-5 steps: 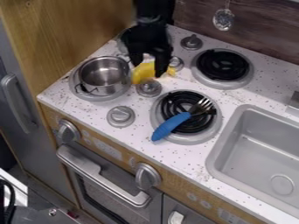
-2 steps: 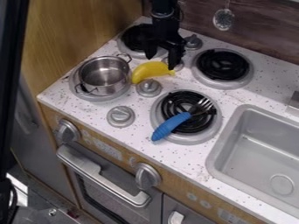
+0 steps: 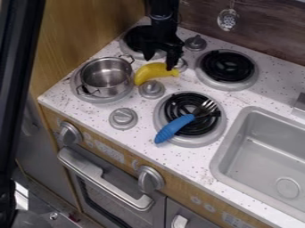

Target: Take the banana and put it in the right back burner

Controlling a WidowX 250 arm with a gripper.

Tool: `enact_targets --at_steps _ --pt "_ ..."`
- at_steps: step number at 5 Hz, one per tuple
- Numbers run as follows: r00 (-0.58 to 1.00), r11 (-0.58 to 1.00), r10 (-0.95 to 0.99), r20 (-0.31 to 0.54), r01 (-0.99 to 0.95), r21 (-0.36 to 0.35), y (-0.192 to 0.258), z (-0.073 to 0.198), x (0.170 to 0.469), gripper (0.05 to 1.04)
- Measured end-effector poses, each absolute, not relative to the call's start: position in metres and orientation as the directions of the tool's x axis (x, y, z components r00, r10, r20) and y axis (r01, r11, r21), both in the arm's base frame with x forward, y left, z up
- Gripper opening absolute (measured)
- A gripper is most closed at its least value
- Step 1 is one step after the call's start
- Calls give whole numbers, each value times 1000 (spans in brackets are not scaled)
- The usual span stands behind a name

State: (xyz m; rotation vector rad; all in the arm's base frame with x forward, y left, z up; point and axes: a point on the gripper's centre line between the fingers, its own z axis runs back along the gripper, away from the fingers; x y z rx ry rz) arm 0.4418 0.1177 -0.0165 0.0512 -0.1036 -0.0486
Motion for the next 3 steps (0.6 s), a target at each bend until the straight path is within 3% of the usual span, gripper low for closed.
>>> enact_targets --at_steps 1,3 --pt "995 998 -29 91 24 53 129 -24 443 997" --pt "1000 999 -25 -10 26 27 131 -50 430 997"
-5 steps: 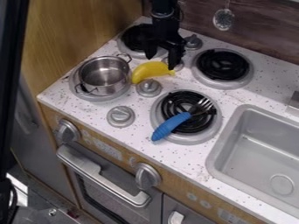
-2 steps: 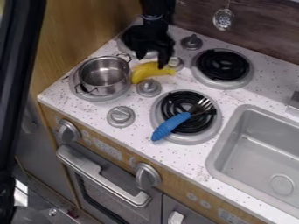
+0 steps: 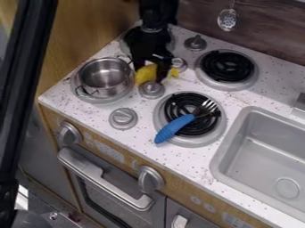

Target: Take the banana and put it in the right back burner

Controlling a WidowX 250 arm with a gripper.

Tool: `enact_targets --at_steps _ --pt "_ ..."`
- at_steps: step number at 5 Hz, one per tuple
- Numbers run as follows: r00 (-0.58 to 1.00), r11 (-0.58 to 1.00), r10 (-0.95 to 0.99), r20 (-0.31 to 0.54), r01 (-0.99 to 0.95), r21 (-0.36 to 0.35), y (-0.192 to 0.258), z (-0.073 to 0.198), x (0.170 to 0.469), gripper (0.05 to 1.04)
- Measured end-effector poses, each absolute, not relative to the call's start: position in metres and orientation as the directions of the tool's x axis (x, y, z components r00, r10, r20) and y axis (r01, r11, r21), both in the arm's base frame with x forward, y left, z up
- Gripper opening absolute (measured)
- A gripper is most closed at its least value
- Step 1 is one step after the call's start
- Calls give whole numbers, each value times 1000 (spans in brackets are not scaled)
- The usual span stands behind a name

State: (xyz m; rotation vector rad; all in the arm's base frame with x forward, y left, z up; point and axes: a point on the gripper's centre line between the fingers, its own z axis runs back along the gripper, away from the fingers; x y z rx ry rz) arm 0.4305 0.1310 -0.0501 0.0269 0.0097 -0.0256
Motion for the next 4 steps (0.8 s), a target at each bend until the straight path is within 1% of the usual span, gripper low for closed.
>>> enact_targets --at_steps 1,2,3,4 --pt "1000 1000 -15 -19 15 -7 125 -58 429 966" --pt "1000 1000 -28 -1 28 -6 118 -59 428 701" --pt "998 998 -59 32 59 -5 108 -57 424 555" --pt "994 995 -95 49 95 7 94 -44 411 555"
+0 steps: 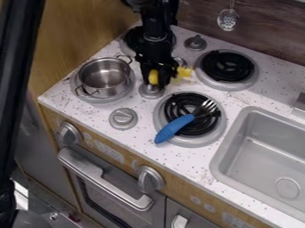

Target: Take the banana and put it in the right back burner

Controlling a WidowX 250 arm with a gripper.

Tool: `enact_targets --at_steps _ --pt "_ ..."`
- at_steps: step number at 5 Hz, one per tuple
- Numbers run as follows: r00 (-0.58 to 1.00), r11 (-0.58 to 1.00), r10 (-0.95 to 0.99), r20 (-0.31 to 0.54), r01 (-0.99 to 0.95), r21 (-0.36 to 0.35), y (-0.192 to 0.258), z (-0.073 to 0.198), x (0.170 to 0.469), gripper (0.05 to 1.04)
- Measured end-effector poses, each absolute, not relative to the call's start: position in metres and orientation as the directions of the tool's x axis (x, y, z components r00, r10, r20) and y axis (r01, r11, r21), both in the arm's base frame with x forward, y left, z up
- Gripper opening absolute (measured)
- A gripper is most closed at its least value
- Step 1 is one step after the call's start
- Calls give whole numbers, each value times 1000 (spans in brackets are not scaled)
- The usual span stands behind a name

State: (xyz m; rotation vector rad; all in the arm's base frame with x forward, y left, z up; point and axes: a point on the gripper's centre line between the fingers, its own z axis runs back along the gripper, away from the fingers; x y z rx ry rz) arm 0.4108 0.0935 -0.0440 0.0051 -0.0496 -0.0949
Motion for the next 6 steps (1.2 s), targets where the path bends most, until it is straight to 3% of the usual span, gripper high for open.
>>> enact_targets --at_steps 1,2,3,4,6 --pt "987 992 -124 103 123 14 69 -21 404 555" --pt "981 992 -106 163 115 -45 32 -12 404 555" --pt "973 998 -39 227 51 -48 26 -7 419 555" --pt "963 1000 5 269 2 -25 29 -16 436 555" --pt "961 1000 -24 275 27 -9 21 -32 472 555"
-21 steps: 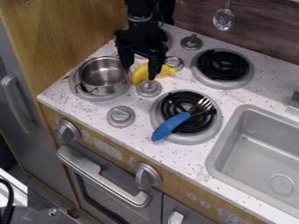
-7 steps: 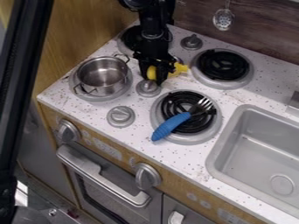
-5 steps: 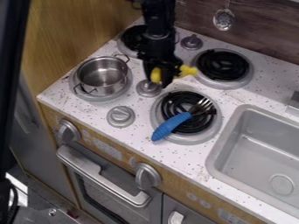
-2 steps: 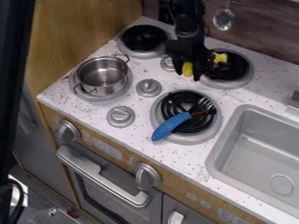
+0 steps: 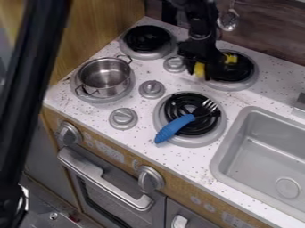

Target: Take the banana and put it in the right back burner

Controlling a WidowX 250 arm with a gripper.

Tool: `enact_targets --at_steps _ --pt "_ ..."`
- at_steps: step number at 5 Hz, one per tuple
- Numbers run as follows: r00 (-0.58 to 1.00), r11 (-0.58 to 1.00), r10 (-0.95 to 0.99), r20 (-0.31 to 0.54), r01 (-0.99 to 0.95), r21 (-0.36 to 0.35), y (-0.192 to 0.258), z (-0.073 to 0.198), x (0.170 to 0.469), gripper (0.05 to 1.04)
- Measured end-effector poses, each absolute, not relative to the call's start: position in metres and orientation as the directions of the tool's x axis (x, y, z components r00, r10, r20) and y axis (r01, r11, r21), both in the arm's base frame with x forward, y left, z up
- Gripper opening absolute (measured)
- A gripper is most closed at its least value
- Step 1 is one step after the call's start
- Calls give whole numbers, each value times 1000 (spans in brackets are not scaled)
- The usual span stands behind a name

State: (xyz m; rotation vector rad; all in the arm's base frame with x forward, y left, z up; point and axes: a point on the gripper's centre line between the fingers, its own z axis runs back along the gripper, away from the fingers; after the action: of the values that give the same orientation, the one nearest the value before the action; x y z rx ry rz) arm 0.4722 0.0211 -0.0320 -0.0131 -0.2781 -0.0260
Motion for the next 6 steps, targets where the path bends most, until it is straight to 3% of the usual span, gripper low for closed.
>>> enact_targets --at_steps 2,3,4,5,6 --pt "950 991 -130 283 131 18 -18 -38 495 555" --pt "953 995 -103 283 99 27 -19 -36 501 607" --pt "956 999 -40 289 34 23 -16 -37 502 902" --pt "960 999 -17 280 8 35 -11 -40 495 997" --pt "965 1000 17 263 -18 1 -12 -42 478 998"
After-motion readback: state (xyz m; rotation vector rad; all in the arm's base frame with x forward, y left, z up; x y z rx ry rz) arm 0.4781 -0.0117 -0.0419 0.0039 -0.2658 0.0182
